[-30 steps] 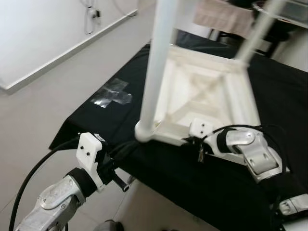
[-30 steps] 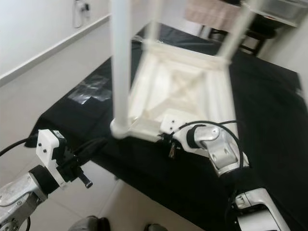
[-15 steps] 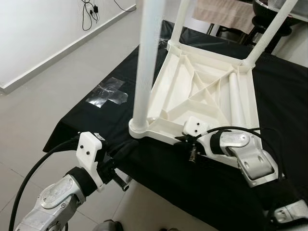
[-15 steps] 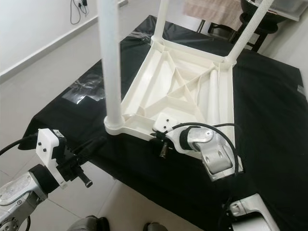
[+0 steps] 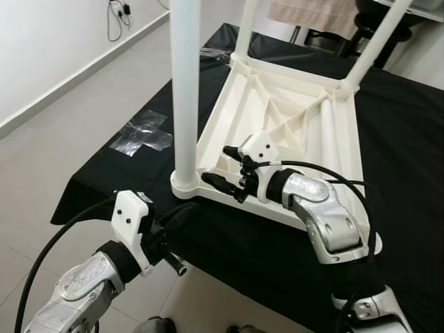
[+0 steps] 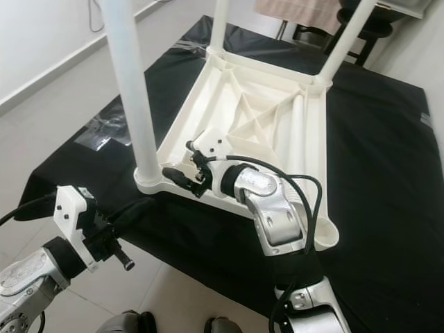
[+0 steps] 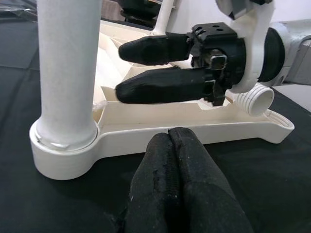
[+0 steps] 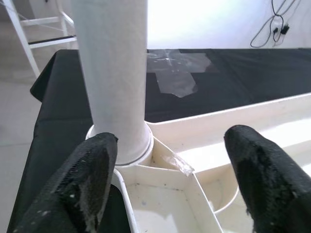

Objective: Building children table

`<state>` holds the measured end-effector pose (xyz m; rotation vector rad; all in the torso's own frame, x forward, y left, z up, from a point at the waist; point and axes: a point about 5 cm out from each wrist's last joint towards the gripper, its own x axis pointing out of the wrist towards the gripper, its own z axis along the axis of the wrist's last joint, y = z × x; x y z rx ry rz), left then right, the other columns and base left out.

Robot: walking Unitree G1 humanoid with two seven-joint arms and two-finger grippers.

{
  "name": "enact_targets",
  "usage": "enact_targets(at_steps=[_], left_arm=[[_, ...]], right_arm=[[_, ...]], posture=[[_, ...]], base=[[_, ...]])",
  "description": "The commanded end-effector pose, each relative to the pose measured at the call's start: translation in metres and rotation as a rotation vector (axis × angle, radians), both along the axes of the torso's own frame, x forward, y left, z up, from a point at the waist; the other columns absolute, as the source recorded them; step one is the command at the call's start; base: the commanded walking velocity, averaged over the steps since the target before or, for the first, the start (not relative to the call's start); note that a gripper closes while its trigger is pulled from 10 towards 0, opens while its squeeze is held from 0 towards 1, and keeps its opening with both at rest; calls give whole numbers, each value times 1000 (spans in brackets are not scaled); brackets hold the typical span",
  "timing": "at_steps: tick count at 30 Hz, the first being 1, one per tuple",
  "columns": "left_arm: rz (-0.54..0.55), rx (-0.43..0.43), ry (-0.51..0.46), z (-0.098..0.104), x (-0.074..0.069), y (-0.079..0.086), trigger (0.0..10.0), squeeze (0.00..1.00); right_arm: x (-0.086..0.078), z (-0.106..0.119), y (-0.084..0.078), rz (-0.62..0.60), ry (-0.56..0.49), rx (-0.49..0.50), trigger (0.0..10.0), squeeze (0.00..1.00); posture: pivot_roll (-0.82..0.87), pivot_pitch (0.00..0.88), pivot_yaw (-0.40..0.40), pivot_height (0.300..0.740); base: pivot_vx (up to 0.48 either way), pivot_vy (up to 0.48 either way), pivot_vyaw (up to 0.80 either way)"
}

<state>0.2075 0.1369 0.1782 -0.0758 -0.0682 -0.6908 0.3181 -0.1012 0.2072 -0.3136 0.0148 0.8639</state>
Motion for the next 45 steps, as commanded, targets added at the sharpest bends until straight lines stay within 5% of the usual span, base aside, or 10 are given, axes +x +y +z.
enact_targets(at_steps=[1,4,8,11,18,29,30,31,36,45], left_arm=[[1,25,2,-3,-1,0,10000,0],[9,29,-3,-2,-1,0,10000,0],[57,45,-14,2,5,3,10000,0],[82,54,-22,4,8,5,10000,0],[146,69,-47,13,20,10,10000,0],[42,115,-56,21,31,-9,10000,0],[52,130,-64,23,38,-11,10000,0],[77,135,-80,30,61,-14,10000,0],[102,173,-73,40,99,-20,10000,0],[169,149,-39,42,109,-4,10000,0]], right_arm=[[2,0,-17,-15,-15,-25,10000,16],[3,3,-25,-16,-22,-33,10000,0],[4,28,-69,-62,-79,-19,10000,0],[3,33,-87,-94,-91,-21,10000,0],[3,24,-95,-167,-79,-45,10000,0],[7,21,-91,-215,-82,-25,10000,0],[6,22,-91,-204,-85,-18,10000,0],[5,23,-87,-185,-85,-9,10000,0],[2,25,-84,-162,-90,8,10000,0],[-3,23,-83,-151,-88,9,10000,0]], posture=[[37,137,-114,740],[37,137,-114,740],[28,139,-104,740],[26,139,-100,740],[26,138,-94,740],[20,131,-93,740],[20,130,-94,740],[10,128,-89,740],[5,129,-83,740],[-15,131,-74,740]], base=[[0,0,0],[0,0,0],[0,0,0],[0,0,0],[0,0,0],[0,0,0],[0,0,0],[0,0,0],[0,0,0],[0,0,0]])
